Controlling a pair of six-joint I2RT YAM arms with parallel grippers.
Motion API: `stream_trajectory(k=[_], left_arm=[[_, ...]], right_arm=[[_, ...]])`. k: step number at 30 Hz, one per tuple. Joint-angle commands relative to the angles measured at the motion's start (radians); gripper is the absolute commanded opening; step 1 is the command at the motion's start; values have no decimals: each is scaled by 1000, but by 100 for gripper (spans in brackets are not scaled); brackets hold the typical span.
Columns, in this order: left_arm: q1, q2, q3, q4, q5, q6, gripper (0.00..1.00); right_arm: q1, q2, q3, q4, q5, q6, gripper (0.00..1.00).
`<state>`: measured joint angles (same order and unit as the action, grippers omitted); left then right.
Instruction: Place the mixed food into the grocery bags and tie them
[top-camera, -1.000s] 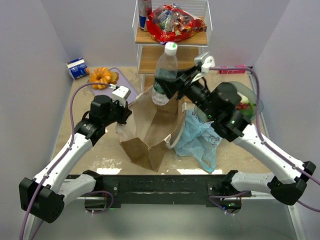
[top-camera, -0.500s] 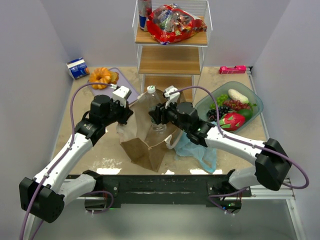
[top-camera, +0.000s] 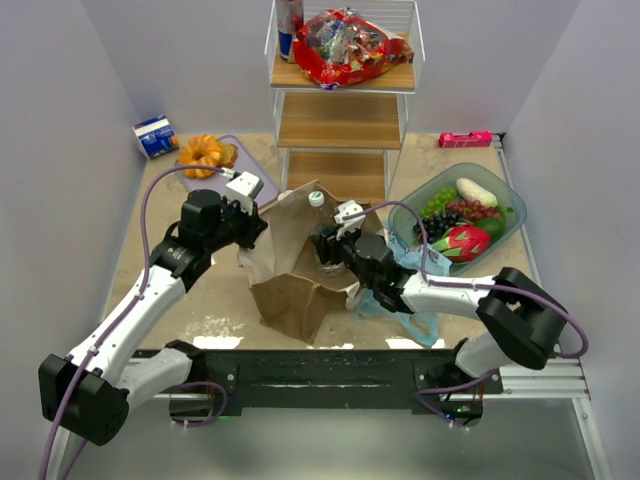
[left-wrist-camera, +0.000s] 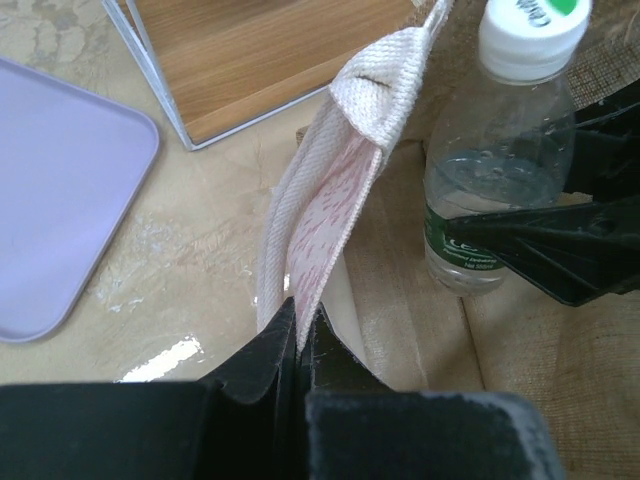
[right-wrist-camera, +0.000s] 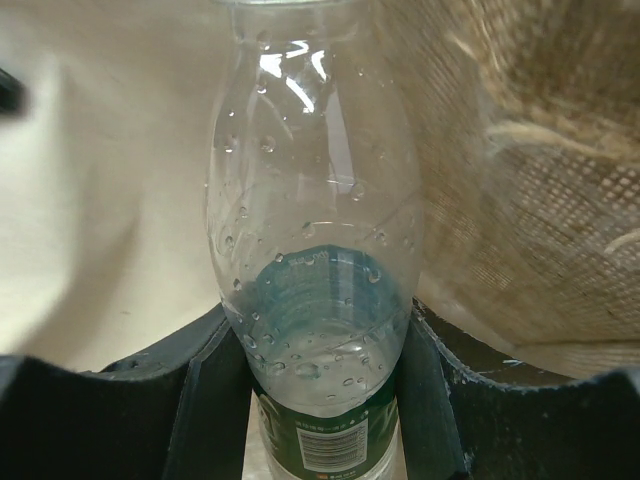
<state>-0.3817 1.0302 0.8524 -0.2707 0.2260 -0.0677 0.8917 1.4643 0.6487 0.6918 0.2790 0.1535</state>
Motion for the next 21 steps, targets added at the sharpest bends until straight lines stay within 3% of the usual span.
stream_trajectory(k=[1,3,5,6,10,15,21], left_arm=[[3,1,-4,51,21,-9,0],[3,1,-3,51,21,-9,0],[3,2,-4,51,22,-9,0],[3,4,-4,50,24,-9,0],[3,4,-4,51,27,-9,0],[3,4,-4,51,30,-9,0],[3,2,-4,51,29,-12,0]], right_arm=[[13,45,-20,207,107,-43,30],[16,53,-9,177,106,-48,39],[21,45,-11,166,106,-45,53],[23,30,-15,155,103,-45,65],[26,-5,-9,101,86,-49,82],[24,-58,-4,40,66,-46,88],[27,-189,-4,-46,20,-16,89]])
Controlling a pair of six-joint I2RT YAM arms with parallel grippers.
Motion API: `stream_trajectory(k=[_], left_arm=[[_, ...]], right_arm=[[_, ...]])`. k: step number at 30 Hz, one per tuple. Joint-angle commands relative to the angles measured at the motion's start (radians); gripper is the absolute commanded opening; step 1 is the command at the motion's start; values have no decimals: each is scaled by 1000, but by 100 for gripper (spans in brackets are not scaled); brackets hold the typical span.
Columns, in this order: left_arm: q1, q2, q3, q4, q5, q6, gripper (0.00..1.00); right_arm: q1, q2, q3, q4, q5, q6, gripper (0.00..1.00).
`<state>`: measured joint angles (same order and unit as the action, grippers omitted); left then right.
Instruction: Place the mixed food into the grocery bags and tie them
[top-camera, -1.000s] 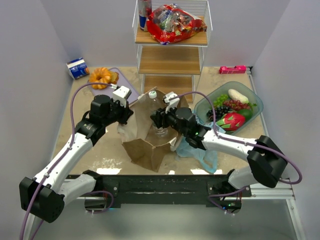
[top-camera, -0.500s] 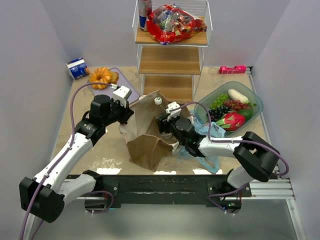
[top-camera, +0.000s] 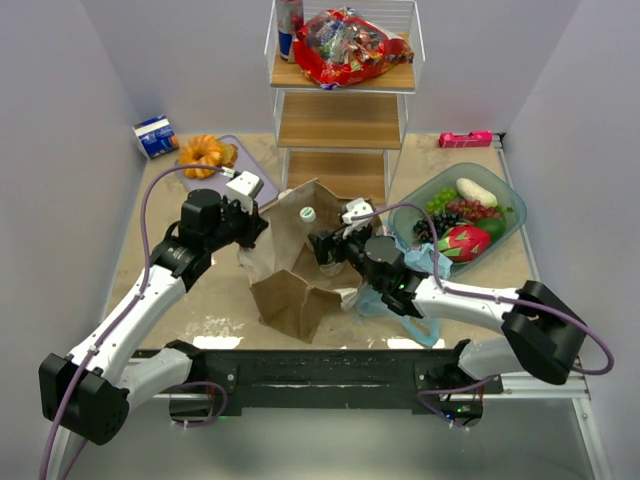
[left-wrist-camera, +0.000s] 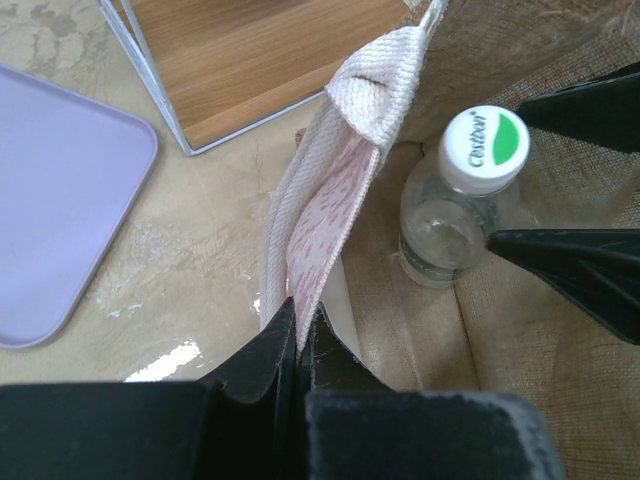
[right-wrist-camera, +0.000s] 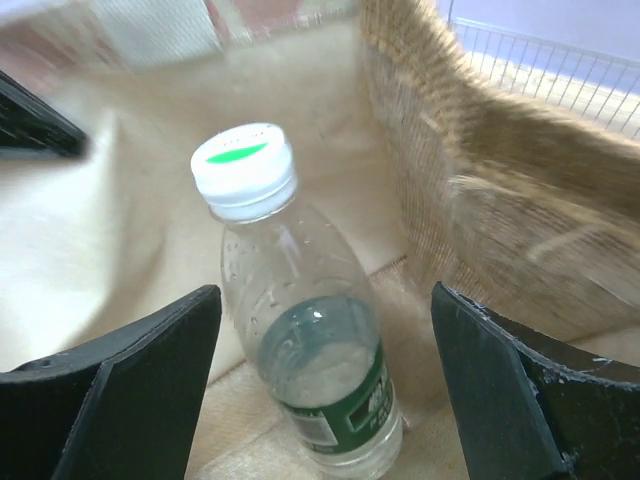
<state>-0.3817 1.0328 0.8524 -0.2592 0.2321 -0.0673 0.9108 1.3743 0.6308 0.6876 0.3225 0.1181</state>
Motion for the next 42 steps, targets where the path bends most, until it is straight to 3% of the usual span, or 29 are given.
stream_trajectory(k=[1,5,10,12,18,21,26,32,42], left_arm=[[3,1,-4,40,23,-11,0],[3,0,-4,40,24,-11,0],[3,3,-6,41,30,-12,0],[3,3,-4,40,32,-14,0],[4,1,-4,41,29,-14,0],[3,0,-6,43,35,-14,0],[3,-2,-6,41,27,-12,0],[1,0,-4,40,39,-14,0],[1,6,-3,41,56,-15,0]], right_arm=[[8,-125,15,-59,-45,23,89],[10,-254,47,-154,-79,63,89],[10,-331,289,-472,9,133,96],[4,-307,471,-653,116,170,99],[-42,-88,924,-940,251,129,99],[-166,0,1076,-1013,176,179,99],[-260,109,1263,-1074,96,200,99],[-306,189,1339,-1031,-3,186,99],[-319,272,1389,-964,93,242,99]])
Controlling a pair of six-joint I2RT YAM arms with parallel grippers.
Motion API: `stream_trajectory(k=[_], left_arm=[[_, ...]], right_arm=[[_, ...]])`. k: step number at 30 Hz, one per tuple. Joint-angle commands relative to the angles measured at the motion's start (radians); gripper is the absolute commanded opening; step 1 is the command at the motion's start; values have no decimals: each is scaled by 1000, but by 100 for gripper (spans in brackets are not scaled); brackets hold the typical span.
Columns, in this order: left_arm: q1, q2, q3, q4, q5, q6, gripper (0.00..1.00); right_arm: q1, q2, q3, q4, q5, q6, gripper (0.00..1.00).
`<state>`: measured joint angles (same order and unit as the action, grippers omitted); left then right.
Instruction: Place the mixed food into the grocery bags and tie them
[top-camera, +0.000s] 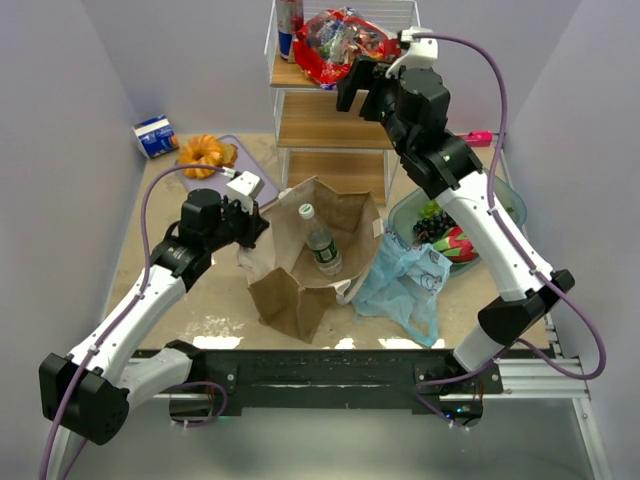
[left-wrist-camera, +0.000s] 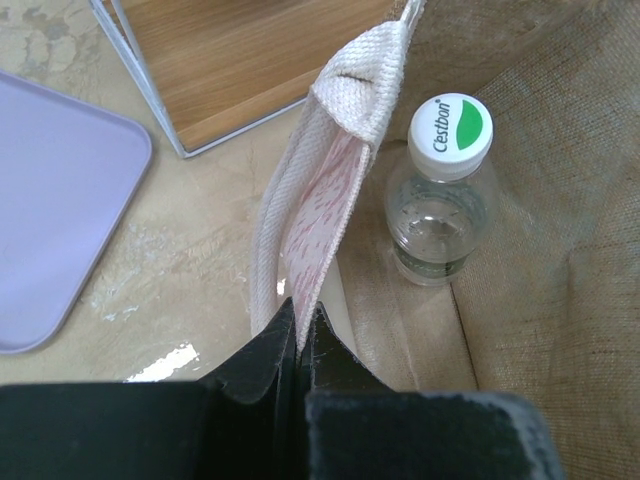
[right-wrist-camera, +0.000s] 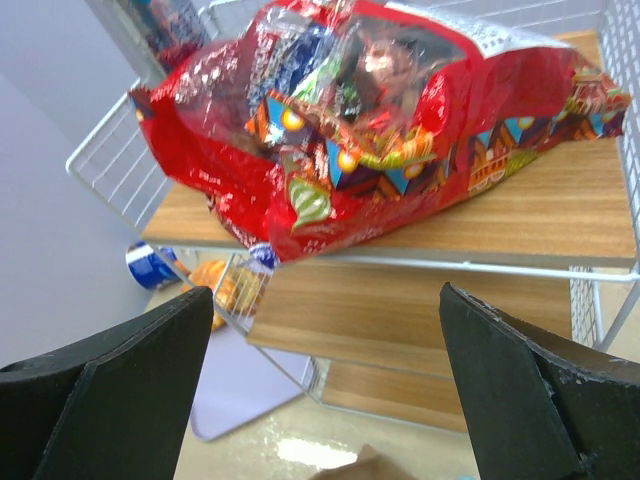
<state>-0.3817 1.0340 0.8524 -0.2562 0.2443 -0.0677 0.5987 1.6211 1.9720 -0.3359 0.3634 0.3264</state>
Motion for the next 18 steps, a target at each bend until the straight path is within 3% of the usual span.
stream_trajectory(k=[1,18], left_arm=[[3,5,-3,37,44,-14,0],[1,-8,0,34,23,-7,0]], right_arm=[[-7,43,50,67,61,40,99],[-23,178,122,172,238,157,99]])
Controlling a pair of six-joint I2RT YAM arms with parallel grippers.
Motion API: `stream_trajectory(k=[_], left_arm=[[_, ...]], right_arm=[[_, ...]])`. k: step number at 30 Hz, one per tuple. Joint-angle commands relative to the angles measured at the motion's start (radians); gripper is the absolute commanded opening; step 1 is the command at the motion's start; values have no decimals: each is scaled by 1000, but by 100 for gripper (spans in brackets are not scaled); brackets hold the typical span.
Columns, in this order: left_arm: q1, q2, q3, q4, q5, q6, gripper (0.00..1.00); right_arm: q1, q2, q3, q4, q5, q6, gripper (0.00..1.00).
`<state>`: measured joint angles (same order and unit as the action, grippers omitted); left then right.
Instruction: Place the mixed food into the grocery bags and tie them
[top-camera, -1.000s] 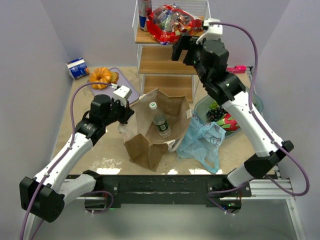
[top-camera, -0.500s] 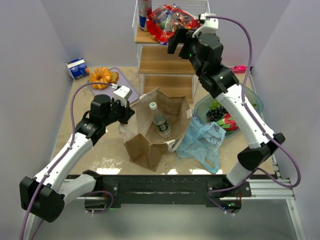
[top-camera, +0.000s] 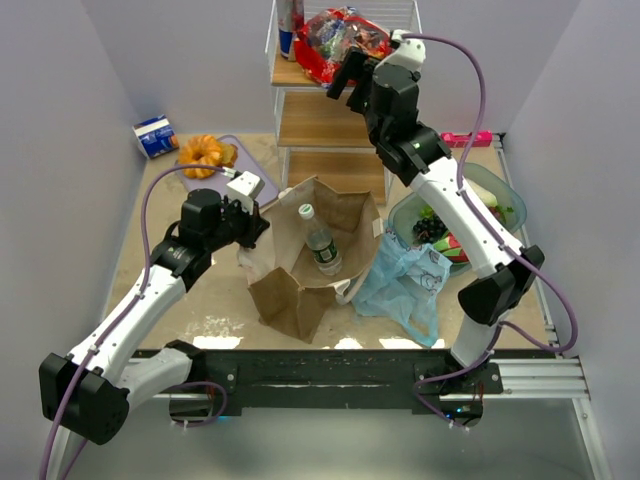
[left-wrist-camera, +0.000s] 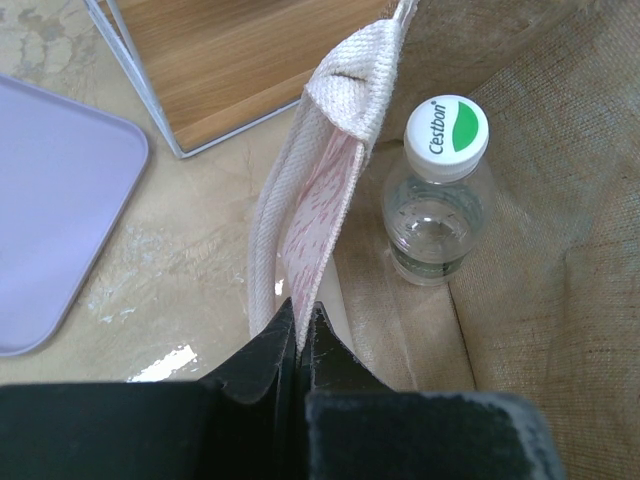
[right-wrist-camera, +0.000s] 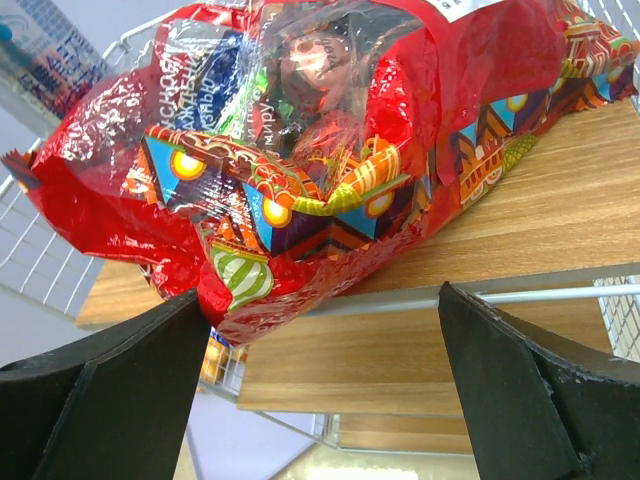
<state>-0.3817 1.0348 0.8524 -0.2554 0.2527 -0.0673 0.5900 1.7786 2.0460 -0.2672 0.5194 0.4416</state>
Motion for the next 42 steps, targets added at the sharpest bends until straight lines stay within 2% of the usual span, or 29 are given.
stream_trajectory(k=[1,9,16,18,24,34,38,42], left_arm=[[3,-9,-1,33,13,-8,0],[3,-10,-1,31,14,-9,0],[3,-15,1,30,20,-8,0],[3,-15,0,31,22,-8,0],[3,-12,0,31,28,-11,0],[3,-12,0,30,25,-8,0],[3,-19,2,30,22,-8,0],[3,-21,0,30,22,-6,0]], right_arm=[[-16,25,46,109,83,48,99],[-18,-16,-6,152,45,72,96],[-18,-179,-197,209,2,111,94],[-18,-211,-207,209,-16,85,93],[-16,-165,-104,120,-39,37,98],[-30,76,265,-102,20,6,99],[-39,105,293,-116,50,12,99],[-44,102,252,-98,71,26,99]])
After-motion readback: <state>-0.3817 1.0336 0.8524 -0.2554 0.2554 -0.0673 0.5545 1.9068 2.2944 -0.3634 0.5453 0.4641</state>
